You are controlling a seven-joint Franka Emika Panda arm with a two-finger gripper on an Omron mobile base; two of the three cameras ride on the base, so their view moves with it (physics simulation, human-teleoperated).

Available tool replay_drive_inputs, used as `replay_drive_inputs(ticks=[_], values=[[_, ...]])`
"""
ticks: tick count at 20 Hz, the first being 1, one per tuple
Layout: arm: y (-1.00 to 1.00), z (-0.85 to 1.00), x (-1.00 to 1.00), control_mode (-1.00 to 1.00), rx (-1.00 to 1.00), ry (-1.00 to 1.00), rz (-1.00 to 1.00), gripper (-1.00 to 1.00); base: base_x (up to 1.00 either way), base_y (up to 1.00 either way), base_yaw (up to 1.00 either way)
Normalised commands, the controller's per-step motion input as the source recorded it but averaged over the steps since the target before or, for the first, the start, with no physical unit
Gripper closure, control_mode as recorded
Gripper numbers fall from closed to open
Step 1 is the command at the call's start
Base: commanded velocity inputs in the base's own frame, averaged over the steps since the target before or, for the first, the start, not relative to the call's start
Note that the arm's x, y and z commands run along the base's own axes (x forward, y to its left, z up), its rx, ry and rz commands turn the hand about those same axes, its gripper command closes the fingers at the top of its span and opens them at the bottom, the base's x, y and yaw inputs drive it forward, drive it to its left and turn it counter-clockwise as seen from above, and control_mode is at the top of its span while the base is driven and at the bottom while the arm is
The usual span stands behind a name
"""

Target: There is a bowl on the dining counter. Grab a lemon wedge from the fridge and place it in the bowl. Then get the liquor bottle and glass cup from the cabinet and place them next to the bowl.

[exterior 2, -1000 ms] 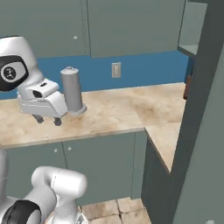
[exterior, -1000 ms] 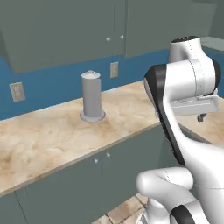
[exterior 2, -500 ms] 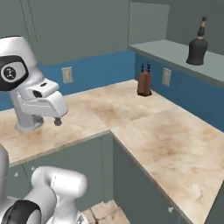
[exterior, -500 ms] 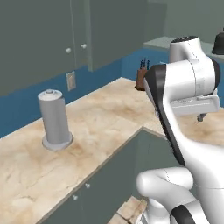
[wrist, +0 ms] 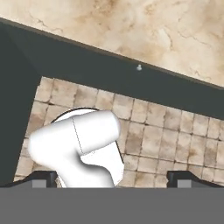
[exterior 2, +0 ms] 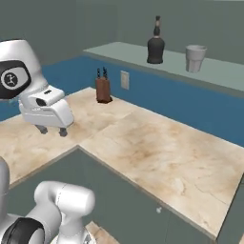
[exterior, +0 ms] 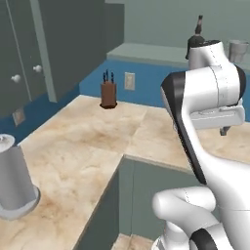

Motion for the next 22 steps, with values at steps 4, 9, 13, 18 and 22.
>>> replay_drive_inputs(ticks=[4, 9, 13, 18, 22], values=[[0.0, 0.0, 0.0, 1.0, 0.0, 0.0, 0.0, -1.0, 0.42, 0.02, -0.49], [0.0, 0.0, 0.0, 1.0, 0.0, 0.0, 0.0, -1.0, 0.54, 0.17, -0.32], [0.0, 0.0, 0.0, 1.0, 0.0, 0.0, 0.0, -1.0, 0.59, 0.22, -0.25], [0.0, 0.0, 0.0, 1.0, 0.0, 0.0, 0.0, -1.0, 0.52, 0.22, -0.17], [0.0, 0.0, 0.0, 1.0, 0.0, 0.0, 0.0, -1.0, 0.51, 0.09, -0.11]])
